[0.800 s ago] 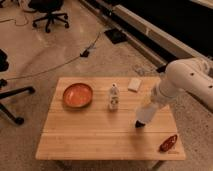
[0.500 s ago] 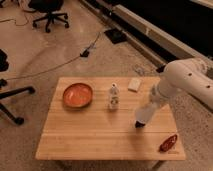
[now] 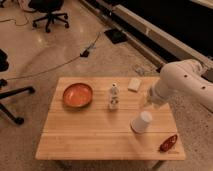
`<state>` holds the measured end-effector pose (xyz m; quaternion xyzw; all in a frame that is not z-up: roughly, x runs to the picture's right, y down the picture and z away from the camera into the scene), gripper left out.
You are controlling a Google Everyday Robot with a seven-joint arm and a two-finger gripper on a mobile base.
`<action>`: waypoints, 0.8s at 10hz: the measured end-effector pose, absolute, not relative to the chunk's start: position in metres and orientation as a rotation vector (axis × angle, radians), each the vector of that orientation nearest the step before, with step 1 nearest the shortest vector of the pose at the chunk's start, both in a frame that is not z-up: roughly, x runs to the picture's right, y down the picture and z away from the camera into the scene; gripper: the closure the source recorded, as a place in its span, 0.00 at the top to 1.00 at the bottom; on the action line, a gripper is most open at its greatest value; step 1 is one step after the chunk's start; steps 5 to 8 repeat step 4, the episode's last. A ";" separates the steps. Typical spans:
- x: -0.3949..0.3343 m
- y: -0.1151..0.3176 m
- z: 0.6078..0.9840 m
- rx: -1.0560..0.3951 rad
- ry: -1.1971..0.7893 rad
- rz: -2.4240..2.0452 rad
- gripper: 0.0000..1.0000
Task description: Place the ceramic cup over the eraser
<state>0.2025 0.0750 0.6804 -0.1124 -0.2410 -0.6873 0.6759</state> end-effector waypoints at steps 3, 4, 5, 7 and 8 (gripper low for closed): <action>0.199 0.078 0.683 -0.252 -0.539 -1.560 0.04; 0.195 0.077 0.683 -0.251 -0.538 -1.562 0.09; 0.195 0.077 0.683 -0.251 -0.538 -1.562 0.09; 0.195 0.077 0.683 -0.251 -0.538 -1.562 0.09; 0.195 0.077 0.683 -0.251 -0.538 -1.562 0.09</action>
